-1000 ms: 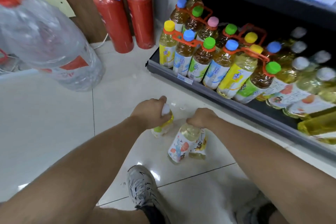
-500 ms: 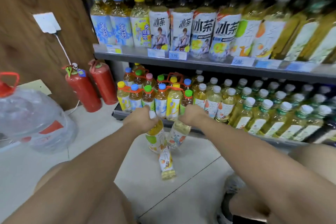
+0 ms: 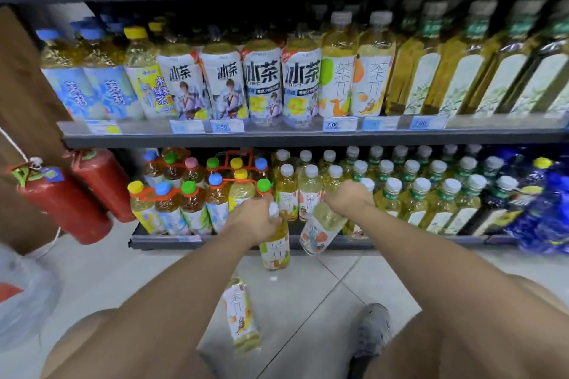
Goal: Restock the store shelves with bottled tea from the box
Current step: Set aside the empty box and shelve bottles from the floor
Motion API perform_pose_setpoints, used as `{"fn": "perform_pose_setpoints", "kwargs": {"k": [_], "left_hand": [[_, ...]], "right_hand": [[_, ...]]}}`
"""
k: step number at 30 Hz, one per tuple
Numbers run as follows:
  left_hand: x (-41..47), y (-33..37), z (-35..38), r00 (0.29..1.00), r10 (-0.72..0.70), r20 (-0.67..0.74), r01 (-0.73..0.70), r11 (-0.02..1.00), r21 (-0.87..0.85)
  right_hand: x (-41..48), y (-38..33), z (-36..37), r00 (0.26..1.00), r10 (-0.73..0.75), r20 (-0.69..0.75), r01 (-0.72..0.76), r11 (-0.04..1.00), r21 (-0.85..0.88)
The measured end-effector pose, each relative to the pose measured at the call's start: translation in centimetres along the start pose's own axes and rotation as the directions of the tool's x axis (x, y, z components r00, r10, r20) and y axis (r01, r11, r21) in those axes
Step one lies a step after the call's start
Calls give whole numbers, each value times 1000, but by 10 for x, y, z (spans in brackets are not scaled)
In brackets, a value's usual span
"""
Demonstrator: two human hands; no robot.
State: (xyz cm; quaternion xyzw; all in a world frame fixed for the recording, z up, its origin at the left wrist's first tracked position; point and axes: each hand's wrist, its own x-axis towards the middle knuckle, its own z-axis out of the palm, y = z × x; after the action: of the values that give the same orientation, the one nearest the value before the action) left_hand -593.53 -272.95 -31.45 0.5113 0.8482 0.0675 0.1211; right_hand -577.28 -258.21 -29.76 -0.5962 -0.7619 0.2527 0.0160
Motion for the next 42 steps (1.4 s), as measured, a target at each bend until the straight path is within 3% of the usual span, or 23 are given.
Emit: {"fn": "perform_pose_setpoints", "kwargs": {"k": [9, 13, 17, 22, 27, 33, 35, 39, 42], "left_hand": [[86, 24, 7, 983, 170, -69, -155, 971, 183], [109, 19, 28, 970, 231, -72, -201, 935, 294], [127, 11, 45, 974, 217, -60, -192, 938, 288], [137, 2, 64, 984, 177, -22, -160, 928, 336], [142, 5, 63, 984, 170, -53, -144, 937, 319], [145, 0, 69, 987, 152, -46, -129, 939, 319], [142, -4, 71, 991, 128, -43, -111, 951, 288], [121, -12, 78, 987, 125, -96, -99, 965, 242], [94, -22, 84, 982, 59, -180, -36, 991, 131]], "right_hand": [[68, -20, 10, 994, 113, -8, -110, 977, 184], [90, -13, 40, 973, 214, 85, -229, 927, 298], [102, -8, 61, 936, 285, 206, -348, 835, 426], [109, -32, 61, 957, 176, 231, -256, 886, 387], [111, -35, 69, 972, 103, 211, -136, 979, 149], [111, -18, 73, 991, -32, 129, 23, 997, 74], [109, -12, 74, 990, -68, 120, 53, 991, 125], [100, 5, 78, 970, 0, 245, -72, 955, 287], [81, 16, 90, 905, 99, 414, -204, 955, 216]]}}
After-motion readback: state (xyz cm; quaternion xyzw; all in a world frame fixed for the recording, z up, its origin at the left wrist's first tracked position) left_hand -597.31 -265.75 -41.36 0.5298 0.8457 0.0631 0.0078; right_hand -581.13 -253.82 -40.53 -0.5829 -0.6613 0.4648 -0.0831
